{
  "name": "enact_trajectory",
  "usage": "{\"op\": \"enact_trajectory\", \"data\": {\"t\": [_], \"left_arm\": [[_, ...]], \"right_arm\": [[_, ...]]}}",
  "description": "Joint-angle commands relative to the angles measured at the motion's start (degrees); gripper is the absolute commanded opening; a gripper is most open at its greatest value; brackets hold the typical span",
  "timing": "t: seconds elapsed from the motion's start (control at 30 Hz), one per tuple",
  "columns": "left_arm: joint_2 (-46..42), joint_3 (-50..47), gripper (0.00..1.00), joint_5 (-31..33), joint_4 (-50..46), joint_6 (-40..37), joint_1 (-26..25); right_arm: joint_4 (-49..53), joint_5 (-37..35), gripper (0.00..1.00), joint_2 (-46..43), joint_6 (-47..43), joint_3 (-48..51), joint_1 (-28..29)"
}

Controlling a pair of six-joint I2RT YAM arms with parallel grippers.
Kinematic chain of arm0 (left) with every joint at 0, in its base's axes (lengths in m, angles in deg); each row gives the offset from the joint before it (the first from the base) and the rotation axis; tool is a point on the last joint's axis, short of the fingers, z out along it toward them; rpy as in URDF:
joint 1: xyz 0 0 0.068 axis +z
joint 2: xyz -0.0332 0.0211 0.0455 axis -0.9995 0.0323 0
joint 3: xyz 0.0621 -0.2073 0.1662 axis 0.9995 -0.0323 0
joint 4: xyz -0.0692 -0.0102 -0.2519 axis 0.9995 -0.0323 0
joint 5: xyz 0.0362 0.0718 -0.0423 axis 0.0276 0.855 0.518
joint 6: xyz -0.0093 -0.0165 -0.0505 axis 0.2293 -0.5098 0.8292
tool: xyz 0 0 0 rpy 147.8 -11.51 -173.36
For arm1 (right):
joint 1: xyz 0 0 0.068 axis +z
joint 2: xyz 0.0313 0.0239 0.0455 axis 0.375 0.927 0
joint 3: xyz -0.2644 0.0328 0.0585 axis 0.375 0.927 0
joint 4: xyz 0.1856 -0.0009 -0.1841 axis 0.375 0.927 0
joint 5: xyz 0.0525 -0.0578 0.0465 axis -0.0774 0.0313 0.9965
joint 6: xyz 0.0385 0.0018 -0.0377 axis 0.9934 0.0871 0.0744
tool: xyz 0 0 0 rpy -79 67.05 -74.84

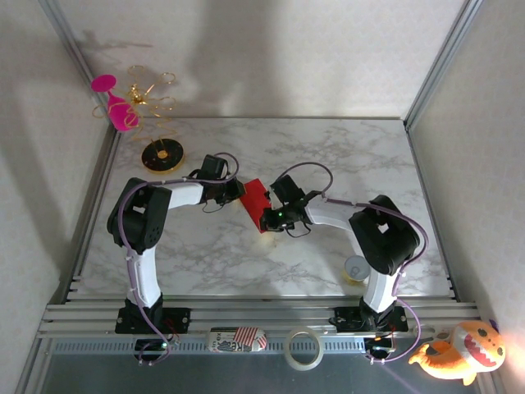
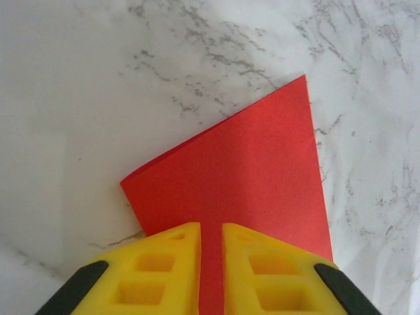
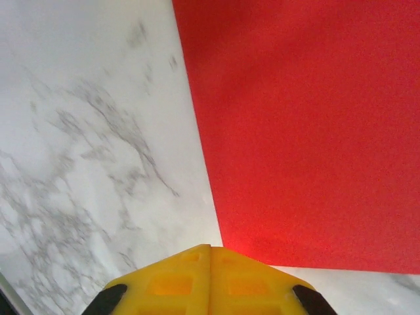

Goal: Fold a paper plane with a square sheet of paper (pick it up from the middle)
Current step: First fold in half a square sheet of paper at the center of the table, then rotate the square sheet of paper at the center of the table.

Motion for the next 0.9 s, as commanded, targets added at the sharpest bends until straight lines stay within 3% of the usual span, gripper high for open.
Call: {"op": "enact_trajectory", "data": {"t": [0.0, 0.2, 0.4, 0.67, 0.87], "left_arm": [[-4.8, 2.2, 0.20, 0.4, -1.5, -1.1, -0.1], [-5.8, 0.8, 0.28, 6.8, -1.6, 1.5, -0.1], [-2.4, 1.7, 0.28, 5.3, -0.2, 4.1, -0.4], [3.0, 4.9, 0.28, 5.2, -1.8, 3.9, -0.9], [6.0, 8.4, 0.28, 4.4, -4.2, 1.2, -0.9]], "right_arm": [[-1.7, -4.8, 0.11, -1.2, 0.4, -2.2, -2.7], [2.0, -7.5, 0.19, 6.4, -4.7, -9.6, -4.2], [5.3, -10.0, 0.20, 11.9, -5.9, -13.7, -4.2], [5.9, -8.6, 0.27, 11.0, -0.2, -10.5, -4.0], [-0.6, -3.2, 0.33, 6.5, 11.0, -3.2, -2.9]]}}
